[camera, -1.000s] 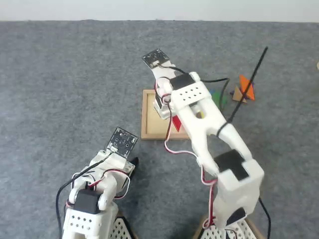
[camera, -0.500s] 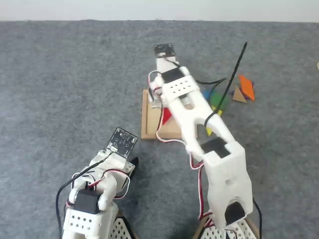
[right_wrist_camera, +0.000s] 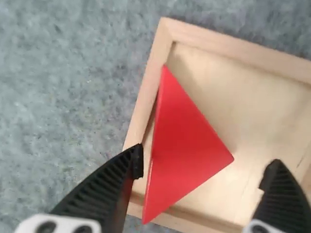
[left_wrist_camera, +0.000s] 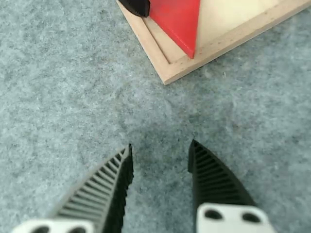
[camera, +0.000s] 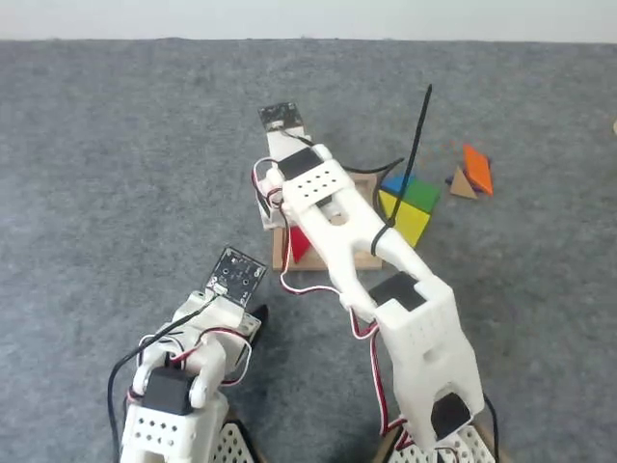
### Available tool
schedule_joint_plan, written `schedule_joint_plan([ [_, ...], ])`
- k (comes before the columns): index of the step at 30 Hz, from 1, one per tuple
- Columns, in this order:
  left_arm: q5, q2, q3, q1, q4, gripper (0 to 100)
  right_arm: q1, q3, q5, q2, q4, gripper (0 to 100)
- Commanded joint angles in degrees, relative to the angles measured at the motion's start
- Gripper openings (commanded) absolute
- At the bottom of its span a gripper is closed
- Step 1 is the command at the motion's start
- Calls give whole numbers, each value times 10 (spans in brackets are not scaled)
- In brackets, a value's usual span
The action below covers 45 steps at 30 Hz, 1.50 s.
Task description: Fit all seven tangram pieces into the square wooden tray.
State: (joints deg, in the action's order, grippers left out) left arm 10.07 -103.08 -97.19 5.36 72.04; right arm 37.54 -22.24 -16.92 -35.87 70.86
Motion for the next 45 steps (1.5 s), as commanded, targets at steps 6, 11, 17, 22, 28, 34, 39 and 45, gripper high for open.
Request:
schedule_joint_plan([
  [6,-4,-11,7,4,4,183,-58,-40,68,53,27,384],
  [11,-4,-11,7,4,4,183,-131,-38,105,77,35,384],
  [17,-4,-11,7,4,4,183,-105,-35,116,36,16,384],
  [22,-4,-11,7,4,4,183,-85,-36,115,-17,12,384],
  [28,-4,-11,7,4,4,183,-87,-38,114,-31,0,384],
  [34,-4,-11,7,4,4,183,-92,-38,91,-10,-7,384],
  [39,-4,-11,7,4,4,183,-78,-32,91,8,1,384],
  [45,-4,-11,7,4,4,183,-68,-33,114,29,13,384],
])
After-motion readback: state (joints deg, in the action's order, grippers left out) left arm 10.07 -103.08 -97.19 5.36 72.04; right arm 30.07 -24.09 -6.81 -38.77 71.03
